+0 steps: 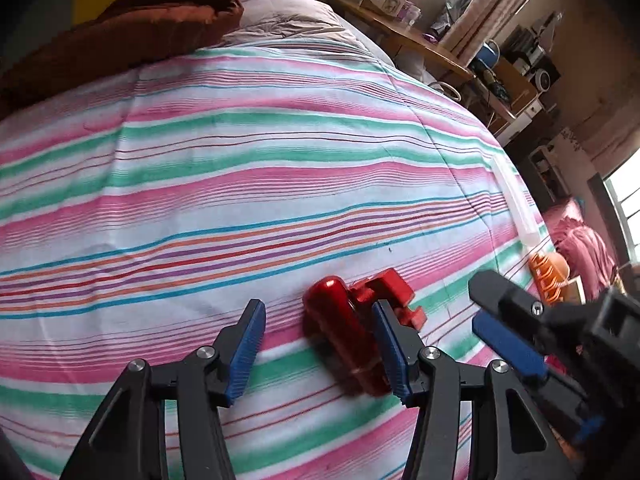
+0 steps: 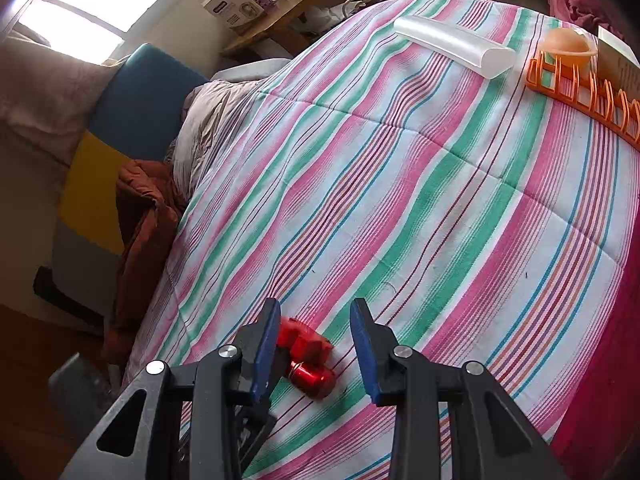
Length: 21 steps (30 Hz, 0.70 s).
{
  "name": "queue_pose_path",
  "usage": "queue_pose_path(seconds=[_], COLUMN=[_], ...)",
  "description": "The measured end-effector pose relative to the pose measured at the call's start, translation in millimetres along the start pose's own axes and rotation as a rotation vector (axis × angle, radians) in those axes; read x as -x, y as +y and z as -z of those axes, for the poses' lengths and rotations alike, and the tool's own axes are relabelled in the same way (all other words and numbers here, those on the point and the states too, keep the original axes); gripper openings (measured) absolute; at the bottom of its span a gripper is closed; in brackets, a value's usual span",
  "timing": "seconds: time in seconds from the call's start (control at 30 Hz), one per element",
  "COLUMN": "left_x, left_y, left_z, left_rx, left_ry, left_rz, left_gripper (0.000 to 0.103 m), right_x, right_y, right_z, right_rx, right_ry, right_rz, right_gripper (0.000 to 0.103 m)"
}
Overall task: Organize rigid objects
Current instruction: 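Grasp the red cylinder with the left tool while the right tool grasps the red puzzle piece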
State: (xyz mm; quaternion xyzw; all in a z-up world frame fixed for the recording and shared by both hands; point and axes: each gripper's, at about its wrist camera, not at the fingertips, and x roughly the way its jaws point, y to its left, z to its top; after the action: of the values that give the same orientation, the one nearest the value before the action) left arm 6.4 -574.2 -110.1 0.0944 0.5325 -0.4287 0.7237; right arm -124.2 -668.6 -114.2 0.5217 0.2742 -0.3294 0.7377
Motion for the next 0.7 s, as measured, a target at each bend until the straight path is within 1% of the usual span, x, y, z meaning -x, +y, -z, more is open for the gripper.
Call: queue_pose_path(seconds=[0.1, 0.13, 0.2, 0.27, 0.3, 0.33, 0.5, 0.63, 0.7], left_x=[-2.1, -2.6, -5.3, -7.5, -7.0, -6.0, 7.6, 30.1, 48.3], left_y=[-4.0, -3.8, -5.9, -10.3, -12.7, -13.8, 0.1, 24.7, 43.7], left_z=[-0.8, -1.8, -5.0, -4.8, -3.1, -0.7, 16.1, 39.3, 57.0], left_rx=[-0.045, -0.040, -0.034, -0.062, -0.087, -0.108, -0.170, -0.222, -0.232], left_ry=[-0.015, -0.017, -0.017, -0.014, -0.022, -0.027, -0.037, -0.064, -0.082], left_rz=[-0.012, -0.014, -0.024, -0.047, -0.069, -0.076, -0.079, -0.126, -0.148], left_gripper=[0.056, 0.057, 0.057, 0.055, 0.041, 0.031, 0.030, 0.030, 0.030], right_x=[-2.6, -2.4, -1.6, -1.1, -1.1, -1.4, -4.7, -7.2, -10.4], right_y=[-1.1, -1.2, -1.2, -2.2, -3.3, -5.4, -13.2, -11.3, -8.7], right_z=[0.7, 1.1, 1.2, 0.9, 1.2, 0.6, -0.2, 0.1, 1.7], right_rx=[-0.008, -0.007, -0.004, -0.008, -0.015, -0.023, -0.050, -0.041, -0.028], right_ry=[0.008, 0.007, 0.001, -0.008, -0.011, -0.011, 0.005, 0.015, 0.032], right_rz=[0.005, 0.008, 0.014, 0.027, 0.030, 0.035, 0.043, 0.042, 0.041], right_gripper=[0.036, 0.036, 0.036, 0.036, 0.036, 0.036, 0.036, 0.036, 0.036])
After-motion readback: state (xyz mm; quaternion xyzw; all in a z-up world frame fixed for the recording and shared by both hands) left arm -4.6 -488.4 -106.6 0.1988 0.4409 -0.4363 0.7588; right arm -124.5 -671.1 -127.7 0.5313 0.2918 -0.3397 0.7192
